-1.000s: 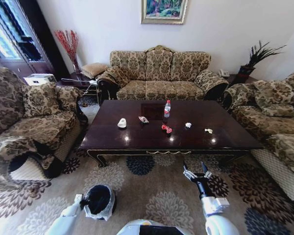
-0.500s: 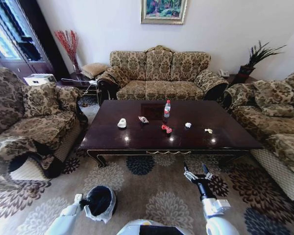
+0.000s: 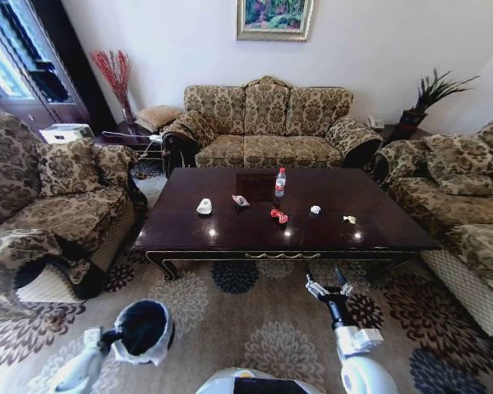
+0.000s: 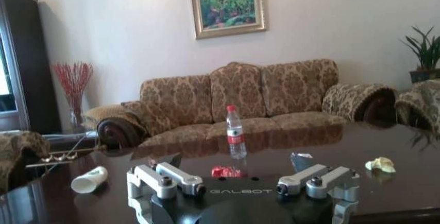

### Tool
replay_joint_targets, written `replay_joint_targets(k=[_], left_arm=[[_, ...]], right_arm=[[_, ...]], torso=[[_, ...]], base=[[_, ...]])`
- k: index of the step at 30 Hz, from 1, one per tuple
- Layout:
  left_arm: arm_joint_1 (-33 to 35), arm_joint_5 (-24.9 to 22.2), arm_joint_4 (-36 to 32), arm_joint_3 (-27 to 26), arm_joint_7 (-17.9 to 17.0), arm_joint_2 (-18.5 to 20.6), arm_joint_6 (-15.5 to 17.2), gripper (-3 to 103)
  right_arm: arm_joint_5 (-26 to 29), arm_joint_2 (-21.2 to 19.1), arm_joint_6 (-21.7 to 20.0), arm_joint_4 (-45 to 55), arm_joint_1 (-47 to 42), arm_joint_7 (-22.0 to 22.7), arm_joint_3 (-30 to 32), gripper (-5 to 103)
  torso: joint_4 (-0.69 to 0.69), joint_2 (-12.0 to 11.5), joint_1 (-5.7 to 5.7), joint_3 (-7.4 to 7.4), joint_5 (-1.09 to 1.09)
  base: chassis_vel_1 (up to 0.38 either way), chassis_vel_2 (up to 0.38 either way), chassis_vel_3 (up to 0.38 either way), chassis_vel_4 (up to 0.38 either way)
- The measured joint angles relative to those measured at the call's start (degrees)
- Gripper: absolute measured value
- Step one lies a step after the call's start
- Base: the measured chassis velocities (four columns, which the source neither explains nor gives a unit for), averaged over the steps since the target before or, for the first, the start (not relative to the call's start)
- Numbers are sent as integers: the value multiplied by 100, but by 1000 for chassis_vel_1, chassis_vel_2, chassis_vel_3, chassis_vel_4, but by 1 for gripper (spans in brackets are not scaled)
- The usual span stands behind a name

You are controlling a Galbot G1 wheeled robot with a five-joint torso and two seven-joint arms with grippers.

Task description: Move to the front of the table and place the trash on the table into the trash bin.

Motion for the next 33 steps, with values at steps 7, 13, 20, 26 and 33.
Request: replay_joint_targets(k=[7,13,20,26,33], left_arm=[[715,-238,-1237,-919,-233,-447,2,3],[1161,-458,-2447,-1610,-351,-772,-117,3],[1308,-800,-3645,-1953,-467,-759,-46,3],[1301,-985,-4738,-2145,-531,-738,36,3],[860,-1171,-5268,-1900,-540,-57,318,3]], right_arm=[[194,-62,44,-37,141,-54,-9,100],[283,-56,175,-40,74,-91,17,100],[296,72,389,-16,-97,-75,149,100],[177,96,394,-8,47,-56,151,100],[51,73,331,76,79,-62,212,100]], torso=[[0,0,0,0,0],[4,0,0,0,3],[-5,0,0,0,1],[1,0,0,0,1],[-1,0,0,0,1]], base=[[0,0,0,0],[0,0,0,0],[0,0,0,0],[0,0,0,0],[0,0,0,0]])
